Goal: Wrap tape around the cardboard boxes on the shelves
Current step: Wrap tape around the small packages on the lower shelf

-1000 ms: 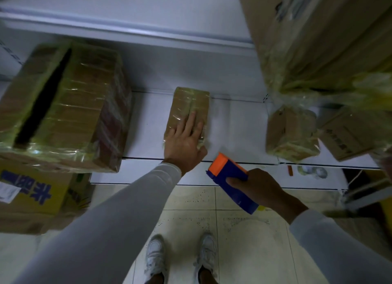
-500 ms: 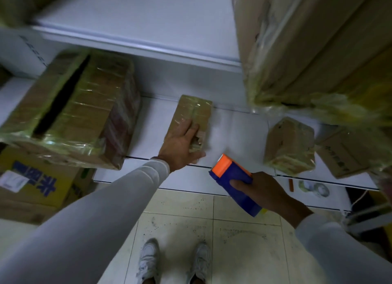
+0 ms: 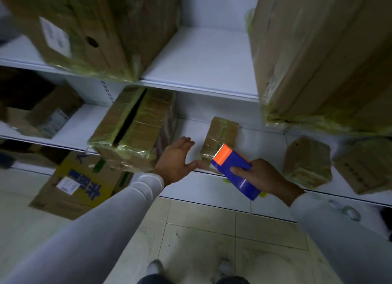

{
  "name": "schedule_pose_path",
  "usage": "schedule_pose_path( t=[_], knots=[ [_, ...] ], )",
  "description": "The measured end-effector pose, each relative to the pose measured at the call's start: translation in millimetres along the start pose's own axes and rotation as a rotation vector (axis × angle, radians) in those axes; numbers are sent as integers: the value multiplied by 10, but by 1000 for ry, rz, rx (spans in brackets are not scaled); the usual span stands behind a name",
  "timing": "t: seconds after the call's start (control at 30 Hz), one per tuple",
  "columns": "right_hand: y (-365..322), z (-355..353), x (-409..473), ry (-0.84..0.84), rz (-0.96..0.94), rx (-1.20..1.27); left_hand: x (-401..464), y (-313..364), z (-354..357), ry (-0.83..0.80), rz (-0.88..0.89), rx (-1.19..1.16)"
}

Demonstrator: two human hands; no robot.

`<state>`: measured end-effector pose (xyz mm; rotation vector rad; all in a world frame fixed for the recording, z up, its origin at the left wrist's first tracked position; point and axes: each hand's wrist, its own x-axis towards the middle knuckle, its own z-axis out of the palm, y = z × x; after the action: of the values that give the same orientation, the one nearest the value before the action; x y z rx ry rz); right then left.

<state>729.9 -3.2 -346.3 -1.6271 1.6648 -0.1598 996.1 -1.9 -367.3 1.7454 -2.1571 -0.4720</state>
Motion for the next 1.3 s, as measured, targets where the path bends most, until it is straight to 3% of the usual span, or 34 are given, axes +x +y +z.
schedule_pose_path(
  t=[0.3, 0.57, 0.83, 1.07, 1.3],
  knots=[
    [-1020, 537, -99, 63, -52, 98, -477, -920, -820, 38, 18, 3],
    [-1459, 953, -181, 65, -87, 171, -626, -1436, -1208, 14, 15, 0],
    [-1485, 935, -51, 25, -60, 244, -402, -1386, -1135, 14, -64, 69],
    [-1279, 899, 96, 8, -73, 322, -153, -1450, -827, -113, -330, 111],
    [-1242, 904, 93, 14, -30, 287, -86, -1413, -563, -172, -354, 223]
  ],
)
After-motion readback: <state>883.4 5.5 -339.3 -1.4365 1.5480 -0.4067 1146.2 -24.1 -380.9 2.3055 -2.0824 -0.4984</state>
